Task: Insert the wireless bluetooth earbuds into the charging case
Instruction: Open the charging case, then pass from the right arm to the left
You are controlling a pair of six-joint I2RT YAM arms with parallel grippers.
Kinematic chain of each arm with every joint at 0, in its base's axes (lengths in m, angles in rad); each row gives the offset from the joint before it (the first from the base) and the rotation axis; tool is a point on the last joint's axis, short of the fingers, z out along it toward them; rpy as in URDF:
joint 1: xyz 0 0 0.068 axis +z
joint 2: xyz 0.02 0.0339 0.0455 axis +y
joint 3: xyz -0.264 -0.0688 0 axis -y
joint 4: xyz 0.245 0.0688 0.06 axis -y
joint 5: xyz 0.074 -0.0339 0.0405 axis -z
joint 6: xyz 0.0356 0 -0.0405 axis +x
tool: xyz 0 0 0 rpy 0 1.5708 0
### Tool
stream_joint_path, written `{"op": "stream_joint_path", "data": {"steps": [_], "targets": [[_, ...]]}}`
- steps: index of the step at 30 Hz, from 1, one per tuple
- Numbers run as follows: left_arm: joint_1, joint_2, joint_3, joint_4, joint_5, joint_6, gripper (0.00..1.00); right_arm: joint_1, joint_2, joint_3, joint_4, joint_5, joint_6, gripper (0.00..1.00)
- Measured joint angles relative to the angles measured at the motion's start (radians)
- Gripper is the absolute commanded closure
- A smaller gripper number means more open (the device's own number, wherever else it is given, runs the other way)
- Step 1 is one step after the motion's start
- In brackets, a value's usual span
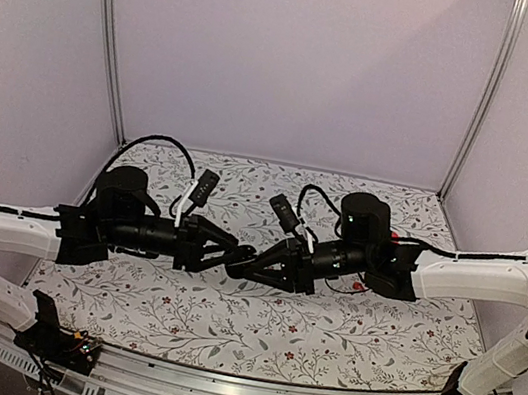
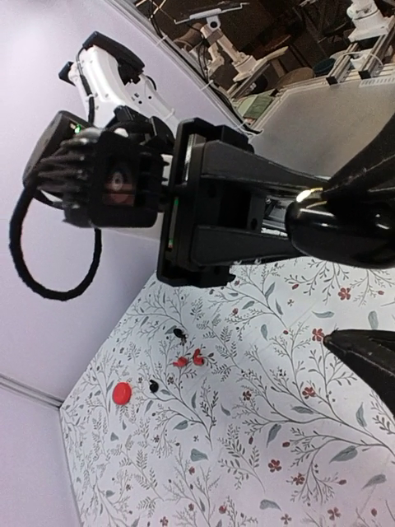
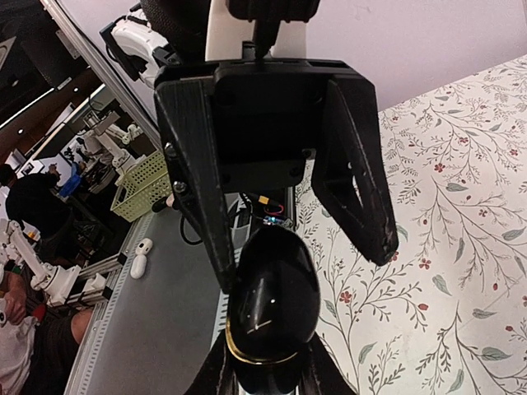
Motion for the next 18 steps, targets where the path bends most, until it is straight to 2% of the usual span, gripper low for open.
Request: {"op": "stream_joint_path", "data": {"steps": [9,13,18], "targets": [[0.051,-0.003,0.000,0.001,0.002,-0.038,0.49,0.011,0.000,0.000,-0.019,-0.008,-0.042,1.00],[0.060,-0.028,-0.011,0.000,0.015,-0.038,0.46,0.011,0.000,0.000,-0.020,-0.007,-0.053,1.00],[0.080,-0.138,-0.056,-0.001,0.032,-0.026,0.41,0.011,-0.003,0.000,-0.016,-0.006,-0.055,1.00]]}}
